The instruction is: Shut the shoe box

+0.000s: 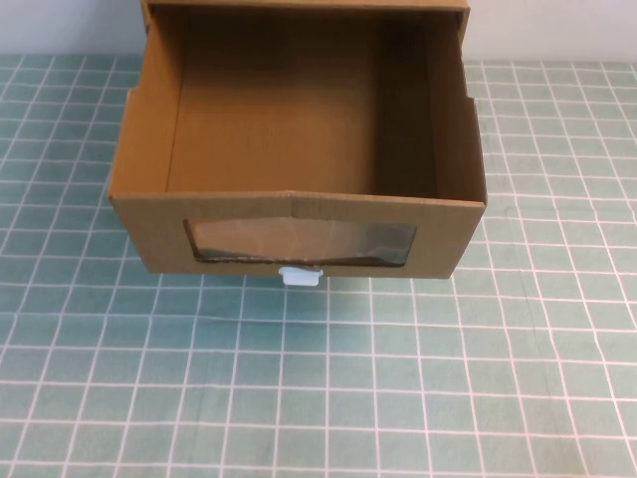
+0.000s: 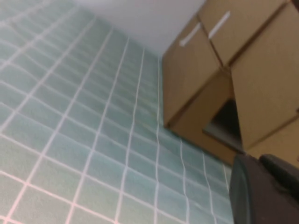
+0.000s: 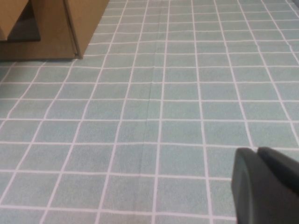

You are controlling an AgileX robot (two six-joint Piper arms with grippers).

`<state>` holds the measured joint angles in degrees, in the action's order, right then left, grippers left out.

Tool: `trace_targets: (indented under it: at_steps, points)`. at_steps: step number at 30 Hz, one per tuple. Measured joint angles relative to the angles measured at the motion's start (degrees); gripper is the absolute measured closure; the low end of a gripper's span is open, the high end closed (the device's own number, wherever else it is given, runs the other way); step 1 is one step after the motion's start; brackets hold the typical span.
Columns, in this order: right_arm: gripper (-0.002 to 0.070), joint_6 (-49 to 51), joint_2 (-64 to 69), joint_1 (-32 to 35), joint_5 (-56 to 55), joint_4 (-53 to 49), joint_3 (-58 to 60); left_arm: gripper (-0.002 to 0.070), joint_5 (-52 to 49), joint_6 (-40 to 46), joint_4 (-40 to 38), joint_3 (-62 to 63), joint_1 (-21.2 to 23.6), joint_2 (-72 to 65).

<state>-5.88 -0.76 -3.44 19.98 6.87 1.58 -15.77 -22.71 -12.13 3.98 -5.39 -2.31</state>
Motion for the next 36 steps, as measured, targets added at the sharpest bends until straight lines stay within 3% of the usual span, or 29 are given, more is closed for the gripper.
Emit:
trace_targets:
  at_steps: [4, 19, 28, 36]
  points:
    - [0.0689, 0.0, 0.0, 0.0, 0.0, 0.0, 0.0, 0.068, -8.45, 4.71, -0.27, 11.18, -0.19, -9.82]
    - [0.0689, 0.0, 0.0, 0.0, 0.0, 0.0, 0.0, 0.068, -28.47, 42.29, -11.91, 64.57, -0.6, -62.74]
    - [0.0689, 0.0, 0.0, 0.0, 0.0, 0.0, 0.0, 0.068, -28.51, 53.57, -15.09, 89.87, -4.74, -83.57]
    - [0.0689, 0.0, 0.0, 0.0, 0.0, 0.0, 0.0, 0.068, -24.85, 58.59, -17.89, 102.14, -9.2, -96.74]
